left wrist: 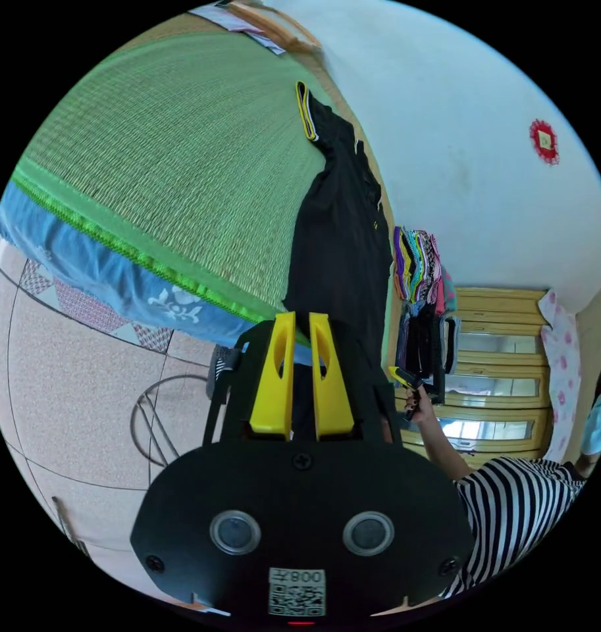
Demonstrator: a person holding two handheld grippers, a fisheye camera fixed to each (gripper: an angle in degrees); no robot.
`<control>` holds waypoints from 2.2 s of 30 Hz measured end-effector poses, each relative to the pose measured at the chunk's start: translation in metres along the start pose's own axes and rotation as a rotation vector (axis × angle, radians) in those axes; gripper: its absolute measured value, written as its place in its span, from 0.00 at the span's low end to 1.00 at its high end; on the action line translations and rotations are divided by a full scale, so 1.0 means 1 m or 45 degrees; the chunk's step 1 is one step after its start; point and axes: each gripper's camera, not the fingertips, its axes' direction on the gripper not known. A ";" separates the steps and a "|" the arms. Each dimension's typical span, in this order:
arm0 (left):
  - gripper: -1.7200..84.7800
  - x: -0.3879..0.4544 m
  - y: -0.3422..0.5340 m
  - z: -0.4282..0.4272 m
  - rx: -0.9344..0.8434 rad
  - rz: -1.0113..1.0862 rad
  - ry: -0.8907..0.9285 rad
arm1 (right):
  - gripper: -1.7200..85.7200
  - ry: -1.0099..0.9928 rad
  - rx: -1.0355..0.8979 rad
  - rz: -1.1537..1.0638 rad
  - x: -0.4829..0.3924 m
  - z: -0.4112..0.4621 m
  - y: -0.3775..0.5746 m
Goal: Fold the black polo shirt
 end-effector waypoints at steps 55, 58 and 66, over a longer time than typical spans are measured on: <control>0.02 0.070 -0.033 0.017 -0.266 0.275 -0.309 | 0.02 0.573 -0.182 -0.473 -0.144 0.041 -0.032; 0.02 0.078 -0.036 0.015 -0.251 0.288 -0.354 | 0.02 0.519 -0.171 -0.398 -0.131 0.036 -0.040; 0.02 0.125 -0.125 0.031 -0.058 0.400 -0.343 | 0.02 0.388 -0.137 -0.289 -0.111 0.032 -0.045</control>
